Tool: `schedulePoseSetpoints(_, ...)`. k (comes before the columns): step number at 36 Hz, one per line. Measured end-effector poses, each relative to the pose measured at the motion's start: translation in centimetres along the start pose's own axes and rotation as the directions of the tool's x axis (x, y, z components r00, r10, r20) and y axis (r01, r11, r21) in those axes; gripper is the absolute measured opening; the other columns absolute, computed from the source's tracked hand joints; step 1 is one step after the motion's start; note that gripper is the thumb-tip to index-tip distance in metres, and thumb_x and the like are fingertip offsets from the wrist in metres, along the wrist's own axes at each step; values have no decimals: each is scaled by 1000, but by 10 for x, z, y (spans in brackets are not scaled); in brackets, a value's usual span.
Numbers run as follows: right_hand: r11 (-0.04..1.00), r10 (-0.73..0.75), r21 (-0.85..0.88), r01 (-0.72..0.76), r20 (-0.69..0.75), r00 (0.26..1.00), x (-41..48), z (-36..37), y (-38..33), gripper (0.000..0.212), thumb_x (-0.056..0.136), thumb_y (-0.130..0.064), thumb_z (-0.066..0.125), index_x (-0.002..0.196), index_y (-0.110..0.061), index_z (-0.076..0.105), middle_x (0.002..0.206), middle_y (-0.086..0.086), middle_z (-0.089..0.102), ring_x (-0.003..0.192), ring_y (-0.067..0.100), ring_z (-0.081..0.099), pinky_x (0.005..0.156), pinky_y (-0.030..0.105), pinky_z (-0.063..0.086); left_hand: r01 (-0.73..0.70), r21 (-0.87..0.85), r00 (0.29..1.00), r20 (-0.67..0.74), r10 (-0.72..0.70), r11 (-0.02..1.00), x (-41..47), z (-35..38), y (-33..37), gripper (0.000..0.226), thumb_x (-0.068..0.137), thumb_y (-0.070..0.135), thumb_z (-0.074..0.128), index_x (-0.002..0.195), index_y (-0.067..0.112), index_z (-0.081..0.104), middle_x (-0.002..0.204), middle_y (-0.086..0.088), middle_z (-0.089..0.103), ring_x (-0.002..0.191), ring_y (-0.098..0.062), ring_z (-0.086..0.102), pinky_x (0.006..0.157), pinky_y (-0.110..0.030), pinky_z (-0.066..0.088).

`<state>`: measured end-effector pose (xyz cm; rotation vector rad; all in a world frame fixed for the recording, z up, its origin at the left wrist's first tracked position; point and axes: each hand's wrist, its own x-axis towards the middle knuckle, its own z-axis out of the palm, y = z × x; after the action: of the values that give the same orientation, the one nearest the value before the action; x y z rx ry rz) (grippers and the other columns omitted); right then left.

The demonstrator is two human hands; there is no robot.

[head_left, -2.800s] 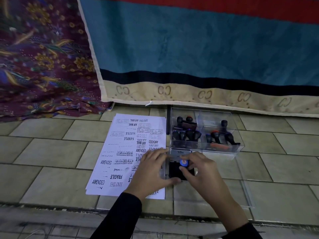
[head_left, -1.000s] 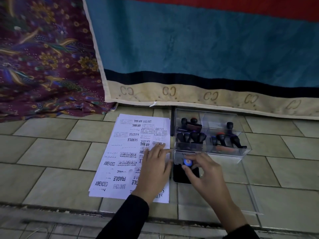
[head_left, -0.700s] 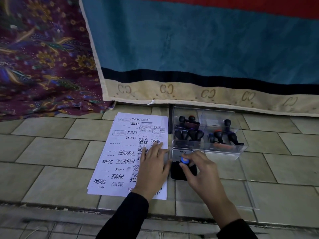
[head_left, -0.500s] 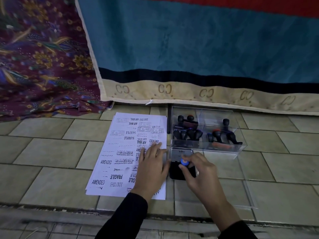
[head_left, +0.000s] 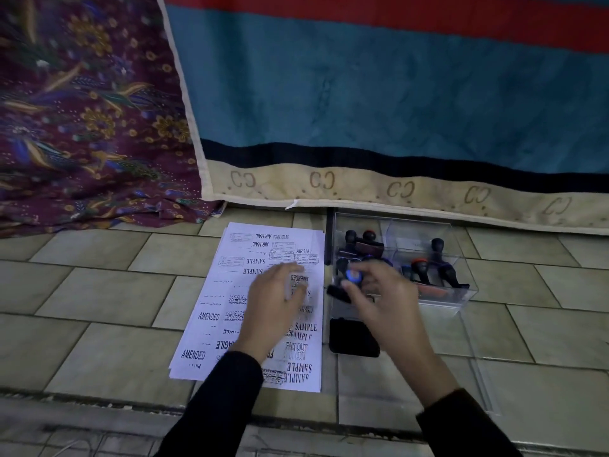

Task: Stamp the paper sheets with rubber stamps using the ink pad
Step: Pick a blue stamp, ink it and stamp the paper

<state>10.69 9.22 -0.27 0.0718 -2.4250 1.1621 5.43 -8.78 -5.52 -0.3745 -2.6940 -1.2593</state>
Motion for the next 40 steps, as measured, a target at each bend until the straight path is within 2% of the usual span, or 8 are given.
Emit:
schedulePoseSetpoints(2, 1000, 1, -5, -1, -13, 1000, 23, 10, -1, 21, 77, -9, 74, 96, -15, 67, 88, 2, 67, 67, 5, 64, 68, 15, 53, 18, 24, 999, -41, -17, 1000, 13, -14, -7, 30, 92, 28, 57, 120, 19, 59, 127, 4, 58, 117, -13, 51, 101, -34, 41)
schedulePoseSetpoints(6, 997, 55, -49, -52, 56, 997, 69, 38, 3, 22, 80, -9, 70, 102, -11, 67, 96, 8, 66, 73, 14, 65, 77, 29, 56, 68, 125, 995, -83, -58, 990, 41, -28, -27, 29, 91, 28, 57, 119, 19, 59, 121, -3, 61, 104, -23, 57, 95, -42, 44)
schedulePoseSetpoints(9, 984, 21, -176, 0, 116, 993, 93, 58, 10, 16, 82, -10, 65, 98, -10, 65, 97, 9, 65, 79, 18, 63, 79, 27, 52, 94, 221, 994, -74, -80, 971, 55, -28, -45, 30, 91, 28, 56, 119, 18, 59, 120, -4, 61, 108, -25, 53, 98, -47, 40)
schedulePoseSetpoints(14, 970, -9, -239, 50, 172, 985, 111, 82, 19, 8, 85, -7, 61, 93, -6, 62, 93, 10, 60, 80, 21, 57, 72, 27, 45, 76, 352, 997, -34, -68, 933, 61, -18, -63, 31, 90, 25, 53, 120, 19, 56, 128, -2, 53, 122, -24, 45, 107, -48, 27)
schedulePoseSetpoints(20, 958, -19, -276, 82, 223, 975, 118, 98, 24, 8, 87, -7, 58, 94, -4, 60, 94, 11, 56, 80, 25, 57, 72, 41, 51, 51, 355, 997, -73, -27, 934, 57, -7, -72, 30, 92, 26, 48, 121, 23, 55, 134, 2, 49, 130, -16, 39, 114, -48, 15)
schedulePoseSetpoints(28, 962, 10, -265, 61, 258, 966, 119, 106, 27, 14, 88, -5, 58, 100, -1, 62, 99, 15, 57, 84, 28, 59, 77, 44, 52, 47, 361, 996, -93, -14, 931, 56, -4, -75, 30, 92, 27, 48, 121, 24, 56, 137, 3, 47, 132, -15, 36, 115, -45, 11)
schedulePoseSetpoints(36, 955, 21, -293, 48, 228, 973, 116, 108, 27, 7, 86, 3, 55, 91, 2, 60, 96, 16, 56, 81, 31, 58, 73, 46, 52, 59, 355, 995, -100, -25, 933, 55, -4, -72, 31, 92, 26, 47, 122, 23, 55, 139, 2, 46, 134, -16, 35, 116, -45, 9)
schedulePoseSetpoints(40, 948, 46, -316, 32, 236, 971, 122, 110, 23, 8, 88, 0, 54, 92, 2, 61, 98, 16, 56, 84, 30, 58, 74, 43, 52, 56, 353, 996, -91, -25, 934, 55, -4, -72, 31, 93, 27, 46, 123, 23, 54, 139, 2, 45, 134, -16, 34, 116, -45, 8)
